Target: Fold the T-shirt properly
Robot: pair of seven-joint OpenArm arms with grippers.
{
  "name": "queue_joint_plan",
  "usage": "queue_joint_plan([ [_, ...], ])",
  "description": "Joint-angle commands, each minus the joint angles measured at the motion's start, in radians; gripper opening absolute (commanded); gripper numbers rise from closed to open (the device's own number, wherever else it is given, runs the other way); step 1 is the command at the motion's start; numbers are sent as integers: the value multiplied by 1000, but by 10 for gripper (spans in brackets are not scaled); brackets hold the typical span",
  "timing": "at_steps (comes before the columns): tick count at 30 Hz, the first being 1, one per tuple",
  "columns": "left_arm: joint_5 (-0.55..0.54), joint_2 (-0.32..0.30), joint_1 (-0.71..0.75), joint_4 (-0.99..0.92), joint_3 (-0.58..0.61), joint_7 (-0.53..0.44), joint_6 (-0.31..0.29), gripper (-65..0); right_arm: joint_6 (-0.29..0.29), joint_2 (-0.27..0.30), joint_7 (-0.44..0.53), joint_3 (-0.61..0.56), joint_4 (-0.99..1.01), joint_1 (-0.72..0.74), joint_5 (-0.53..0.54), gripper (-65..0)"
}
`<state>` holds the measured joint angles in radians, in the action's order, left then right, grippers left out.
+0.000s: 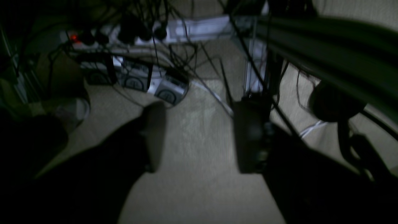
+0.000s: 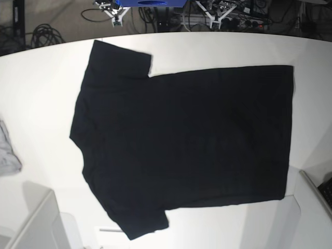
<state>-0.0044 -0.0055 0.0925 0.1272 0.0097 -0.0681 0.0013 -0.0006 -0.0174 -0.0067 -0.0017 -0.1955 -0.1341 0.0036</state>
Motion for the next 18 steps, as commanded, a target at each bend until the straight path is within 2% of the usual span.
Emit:
queue_joint_plan([
  [1, -1, 0, -1, 2, 0, -8, 6, -267, -5, 0, 1, 2, -2, -5, 3, -650],
  [4, -1, 0, 0, 2, -1, -8, 6, -255, -5, 0, 1, 1, -2, -5, 3, -650],
  [8, -1, 0, 0, 2, -9, -8, 6, -303, -5, 0, 3, 2, -2, -6, 3, -650],
  [11, -1, -1, 0, 2, -9, -8, 6, -420, -5, 1, 6, 2, -2, -6, 3, -650],
  [15, -1, -1, 11, 2, -10, -8, 6, -650, -5, 4, 6, -1, -2, -8, 0, -650],
  [18, -1, -1, 13, 2, -10, -8, 6, -650, -5, 4, 4, -1, -2, -8, 0, -650],
])
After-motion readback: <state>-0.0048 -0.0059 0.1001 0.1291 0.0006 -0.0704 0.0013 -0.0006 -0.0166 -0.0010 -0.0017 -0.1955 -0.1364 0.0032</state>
